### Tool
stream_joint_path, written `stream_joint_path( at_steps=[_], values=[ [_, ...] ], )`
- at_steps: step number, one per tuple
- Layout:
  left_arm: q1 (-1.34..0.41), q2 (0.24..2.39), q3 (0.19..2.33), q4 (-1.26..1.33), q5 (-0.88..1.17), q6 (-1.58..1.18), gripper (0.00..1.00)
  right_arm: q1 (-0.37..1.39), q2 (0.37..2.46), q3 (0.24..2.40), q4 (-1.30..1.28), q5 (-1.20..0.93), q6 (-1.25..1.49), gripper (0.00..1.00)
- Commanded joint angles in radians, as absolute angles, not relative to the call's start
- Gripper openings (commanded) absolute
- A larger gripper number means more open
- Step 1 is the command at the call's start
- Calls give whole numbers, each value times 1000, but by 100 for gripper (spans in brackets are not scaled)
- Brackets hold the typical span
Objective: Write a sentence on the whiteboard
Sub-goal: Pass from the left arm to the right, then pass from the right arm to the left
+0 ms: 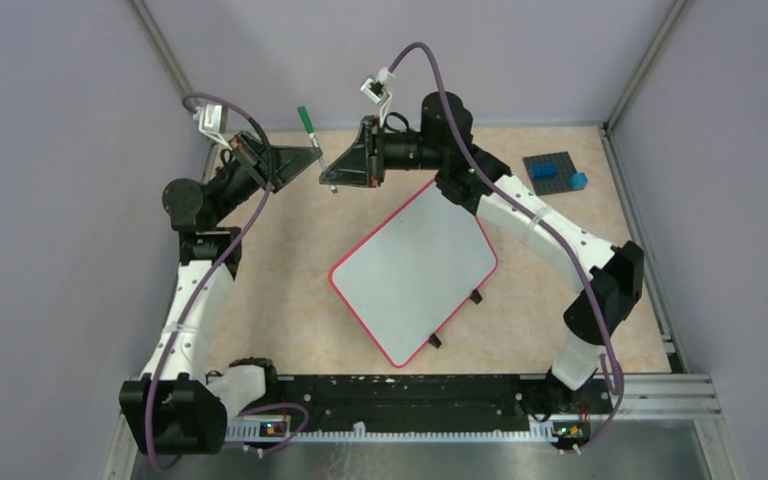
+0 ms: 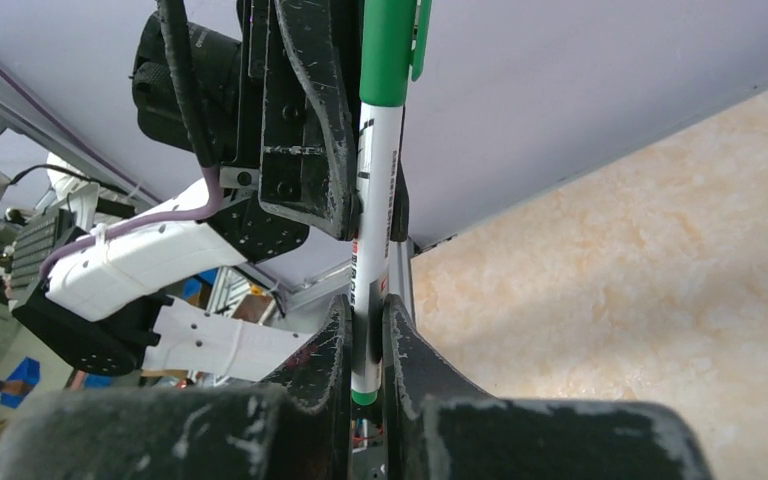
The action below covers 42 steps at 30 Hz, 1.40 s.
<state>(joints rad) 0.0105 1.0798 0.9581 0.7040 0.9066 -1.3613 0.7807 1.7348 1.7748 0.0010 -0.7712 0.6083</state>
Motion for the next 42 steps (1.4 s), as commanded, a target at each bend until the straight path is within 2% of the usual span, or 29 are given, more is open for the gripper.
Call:
stream_joint_path(
  at_steps=[1, 3, 6, 8, 9, 12, 18, 22, 28, 35, 42],
  values=[
    [5, 1057, 985, 637, 953, -1305, 28, 784, 1678, 1801, -36, -779, 529, 0],
    [5, 1064, 1046, 543, 1010, -1194, 56, 770, 1643, 1785, -75, -783, 495, 0],
    [5, 1069, 1162, 251, 1072, -874, 77, 737, 1575, 1745, -165, -781, 395, 0],
    [5, 1089, 1235, 72, 1107, -714, 97, 728, 1528, 1720, -257, -743, 287, 0],
    [5, 1100, 1273, -30, 1114, -642, 99, 726, 1506, 1715, -310, -722, 209, 0],
    [5, 1127, 1362, -256, 1103, -459, 99, 723, 1448, 1714, -471, -649, 32, 0],
    [5, 1184, 1503, -445, 1115, -267, 99, 723, 1354, 1709, -736, -408, -319, 0],
    [5, 1220, 1523, -489, 1195, -265, 99, 726, 1336, 1708, -850, -240, -448, 0],
    [-72, 1274, 1510, -481, 1229, -359, 99, 766, 1289, 1633, -849, -81, -550, 0],
    [-157, 1331, 1539, -436, 1208, -424, 86, 782, 1293, 1659, -886, -76, -601, 0],
    [-263, 1407, 1618, -552, 1114, -302, 73, 842, 1312, 1650, -881, -45, -613, 0]
  ],
)
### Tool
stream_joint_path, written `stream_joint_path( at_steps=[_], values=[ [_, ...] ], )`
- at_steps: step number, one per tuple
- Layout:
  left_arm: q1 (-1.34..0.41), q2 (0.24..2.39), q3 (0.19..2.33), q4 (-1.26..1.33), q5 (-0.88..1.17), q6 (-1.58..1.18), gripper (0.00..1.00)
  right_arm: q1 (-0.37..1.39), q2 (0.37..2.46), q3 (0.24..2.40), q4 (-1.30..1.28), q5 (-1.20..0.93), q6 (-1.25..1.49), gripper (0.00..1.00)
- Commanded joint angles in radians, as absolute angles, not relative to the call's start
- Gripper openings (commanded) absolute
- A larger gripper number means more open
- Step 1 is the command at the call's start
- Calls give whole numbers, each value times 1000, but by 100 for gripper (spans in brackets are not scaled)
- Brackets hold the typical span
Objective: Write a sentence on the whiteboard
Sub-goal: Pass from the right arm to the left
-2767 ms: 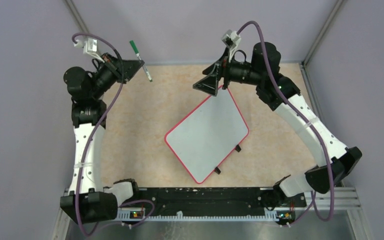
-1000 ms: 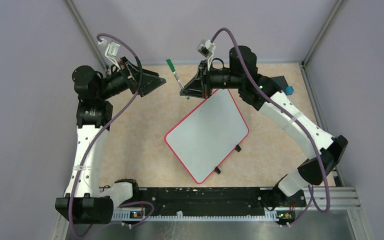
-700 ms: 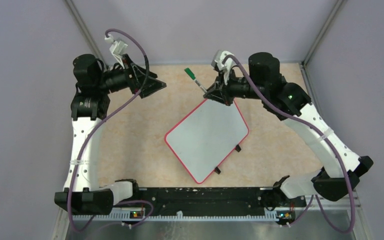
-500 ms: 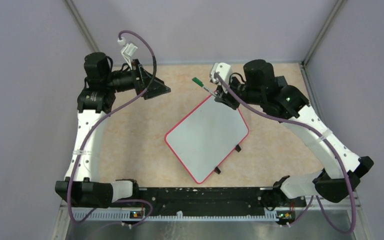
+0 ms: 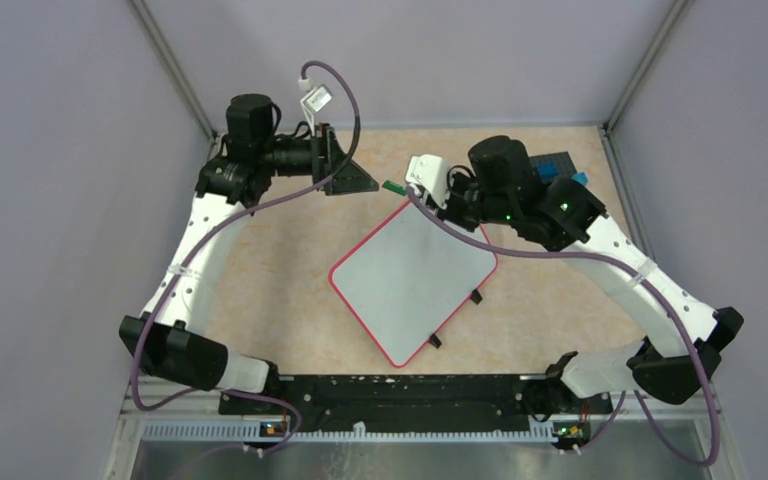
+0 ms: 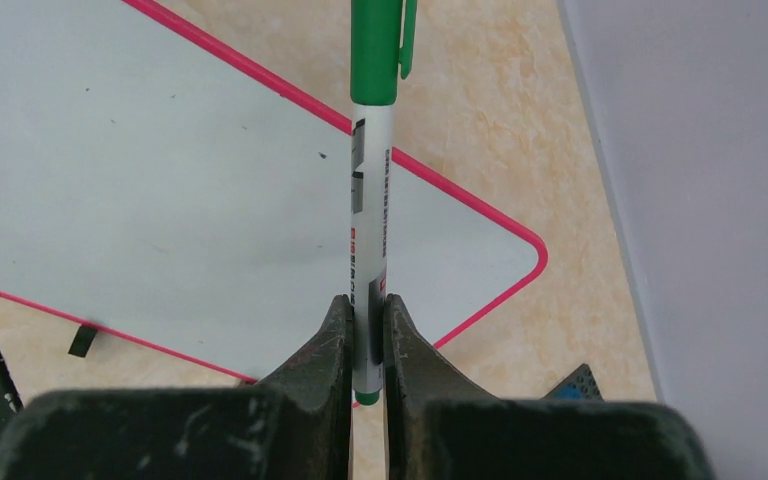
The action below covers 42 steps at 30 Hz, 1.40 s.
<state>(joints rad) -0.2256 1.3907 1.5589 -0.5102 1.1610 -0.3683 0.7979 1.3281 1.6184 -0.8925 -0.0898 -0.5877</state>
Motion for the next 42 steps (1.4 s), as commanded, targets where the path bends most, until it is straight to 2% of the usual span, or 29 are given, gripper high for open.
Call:
stream_joint_path(
  at_steps=[1, 4, 7, 11, 18, 22, 26, 27, 33, 36, 37, 39, 40, 42],
  values=[
    [-273, 1410, 1612, -553, 1106, -299, 71, 849, 1314, 1649, -876, -36, -614, 0],
    [-306, 1417, 1590, -561, 1089, -282, 65, 859, 1324, 1662, -874, -28, -611, 0],
    [-339, 1417, 1578, -561, 1075, -267, 54, 883, 1335, 1664, -871, -6, -612, 0],
    [-358, 1420, 1583, -575, 1063, -253, 47, 920, 1353, 1658, -866, 43, -625, 0],
    [-373, 1427, 1575, -602, 1046, -229, 26, 932, 1367, 1669, -850, 86, -631, 0],
    [-384, 1427, 1547, -606, 1048, -227, 33, 932, 1368, 1669, -844, 94, -632, 0],
    [-395, 1427, 1531, -604, 1049, -226, 32, 937, 1368, 1667, -848, 94, -633, 0],
    [-397, 1425, 1530, -605, 1048, -224, 30, 937, 1368, 1665, -848, 94, -634, 0],
    [-399, 1419, 1535, -600, 1036, -224, 0, 944, 1361, 1653, -851, 89, -644, 0],
    [-398, 1410, 1526, -585, 1044, -228, 0, 944, 1350, 1647, -850, 66, -642, 0],
    [-397, 1408, 1523, -577, 1046, -229, 0, 944, 1344, 1645, -849, 56, -637, 11],
    [-393, 1394, 1516, -554, 1054, -231, 0, 940, 1325, 1643, -847, 20, -616, 48],
    [-387, 1386, 1511, -540, 1058, -232, 0, 927, 1315, 1645, -844, -10, -601, 61],
    [-374, 1365, 1492, -491, 1076, -248, 0, 881, 1292, 1658, -837, -108, -554, 76]
  ],
)
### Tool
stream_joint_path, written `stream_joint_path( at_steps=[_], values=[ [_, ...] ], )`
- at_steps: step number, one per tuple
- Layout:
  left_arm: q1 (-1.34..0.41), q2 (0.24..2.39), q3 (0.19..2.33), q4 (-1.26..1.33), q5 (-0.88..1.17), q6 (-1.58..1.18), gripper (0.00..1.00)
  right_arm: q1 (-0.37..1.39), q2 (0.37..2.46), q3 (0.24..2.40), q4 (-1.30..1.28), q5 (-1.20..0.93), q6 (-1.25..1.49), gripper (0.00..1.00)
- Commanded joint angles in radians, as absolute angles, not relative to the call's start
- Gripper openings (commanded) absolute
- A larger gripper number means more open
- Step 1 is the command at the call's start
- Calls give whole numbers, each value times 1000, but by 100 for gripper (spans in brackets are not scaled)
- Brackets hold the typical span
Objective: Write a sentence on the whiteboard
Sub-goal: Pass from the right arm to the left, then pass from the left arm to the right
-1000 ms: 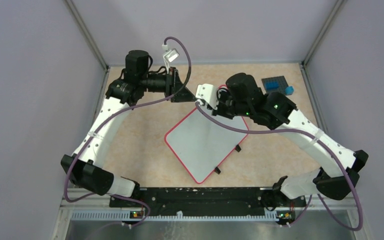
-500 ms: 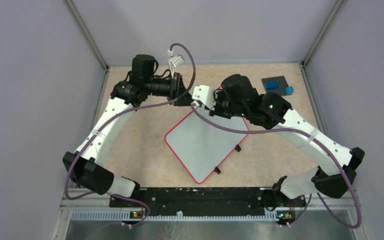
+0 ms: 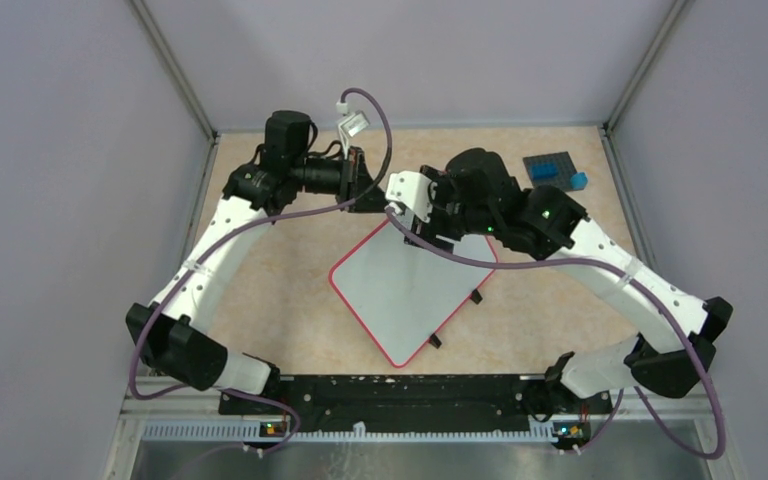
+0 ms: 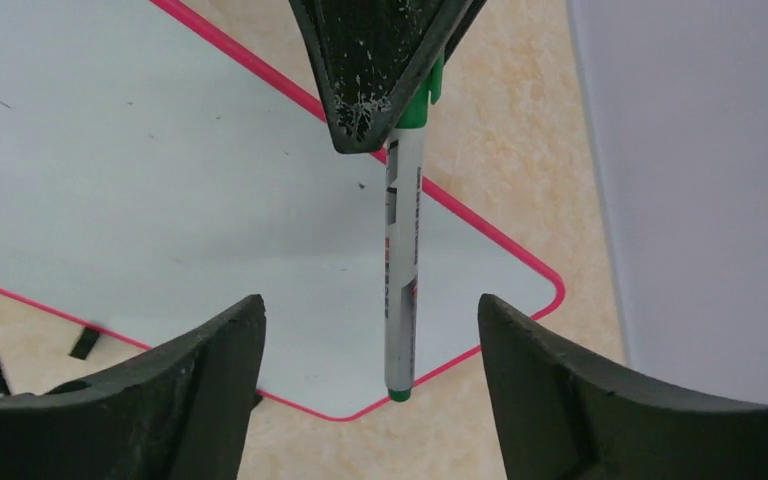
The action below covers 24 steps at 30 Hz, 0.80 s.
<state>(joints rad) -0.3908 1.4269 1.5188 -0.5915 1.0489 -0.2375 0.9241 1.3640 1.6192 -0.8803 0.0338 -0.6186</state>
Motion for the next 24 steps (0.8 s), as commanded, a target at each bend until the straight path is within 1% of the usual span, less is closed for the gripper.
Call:
stream_joint_path(
  at_steps=[1, 3, 4, 8, 11, 14, 19, 24],
  values=[
    [-366, 1352, 1474, -454, 1091, -280, 0, 832, 1282, 1668, -829, -173, -519, 80],
    [-350, 1323, 1430, -345, 1124, -346, 0, 742, 1254, 1686, -799, -324, -435, 85],
    [-342, 1308, 1400, -281, 1143, -388, 0, 692, 1242, 1693, -776, -407, -381, 85],
    [-303, 1243, 1287, 48, 1195, -588, 0, 520, 1214, 1687, -652, -714, -125, 86],
    [-292, 1213, 1229, 228, 1191, -694, 0, 447, 1195, 1609, -480, -885, 120, 85],
    [-293, 1203, 1211, 321, 1175, -752, 0, 442, 1190, 1510, -304, -966, 305, 83],
    [-293, 1193, 1143, 522, 1164, -911, 0, 442, 1201, 1373, -27, -1015, 589, 80],
    [-294, 1191, 1102, 652, 1159, -1012, 0, 442, 1234, 1318, 169, -1051, 768, 75]
  ],
)
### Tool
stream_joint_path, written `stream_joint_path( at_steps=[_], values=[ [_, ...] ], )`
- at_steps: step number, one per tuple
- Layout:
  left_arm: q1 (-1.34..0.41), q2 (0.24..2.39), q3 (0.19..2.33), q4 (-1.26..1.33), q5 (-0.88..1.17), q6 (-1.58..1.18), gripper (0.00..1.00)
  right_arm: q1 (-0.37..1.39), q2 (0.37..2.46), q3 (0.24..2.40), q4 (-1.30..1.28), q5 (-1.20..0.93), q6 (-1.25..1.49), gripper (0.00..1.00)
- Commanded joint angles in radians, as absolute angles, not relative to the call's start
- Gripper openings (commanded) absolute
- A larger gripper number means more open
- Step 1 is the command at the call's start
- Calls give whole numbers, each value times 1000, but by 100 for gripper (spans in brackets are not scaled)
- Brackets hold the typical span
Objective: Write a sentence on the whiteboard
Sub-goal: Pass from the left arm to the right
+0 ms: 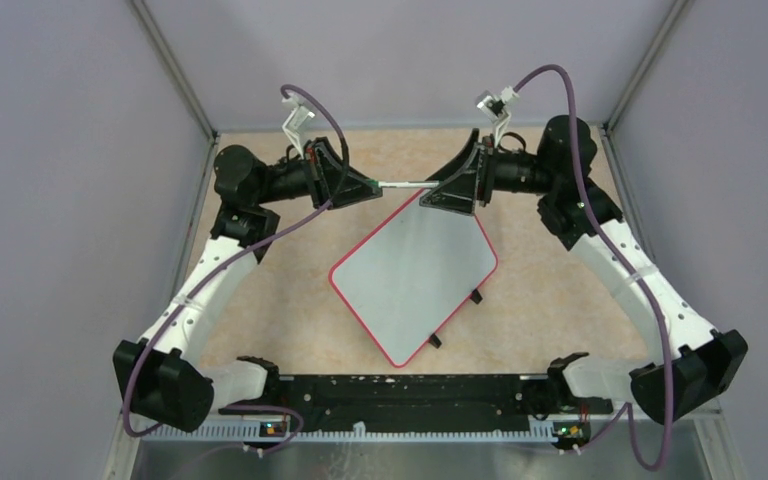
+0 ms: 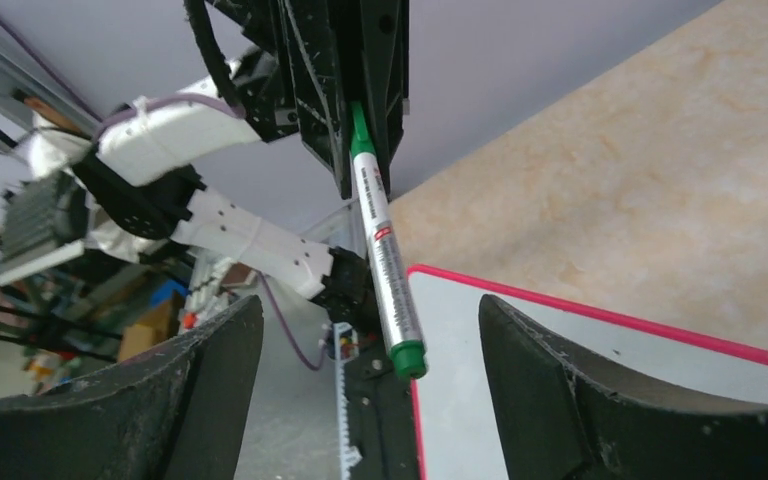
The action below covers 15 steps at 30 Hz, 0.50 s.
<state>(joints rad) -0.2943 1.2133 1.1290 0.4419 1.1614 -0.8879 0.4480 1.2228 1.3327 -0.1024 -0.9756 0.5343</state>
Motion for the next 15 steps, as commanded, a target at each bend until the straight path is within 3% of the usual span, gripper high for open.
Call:
stream_joint_path(
  at_steps=[1, 7, 15],
  values=[
    [-293, 1190, 1095, 673, 1154, -1027, 0, 442, 1241, 1311, 211, -1063, 801, 73],
    [-296, 1183, 1091, 646, 1137, -1026, 0, 443, 1265, 1289, 313, -1046, 905, 54],
    [-304, 1202, 1092, 644, 1121, -1033, 0, 464, 1278, 1305, 250, -1010, 865, 43]
  ],
)
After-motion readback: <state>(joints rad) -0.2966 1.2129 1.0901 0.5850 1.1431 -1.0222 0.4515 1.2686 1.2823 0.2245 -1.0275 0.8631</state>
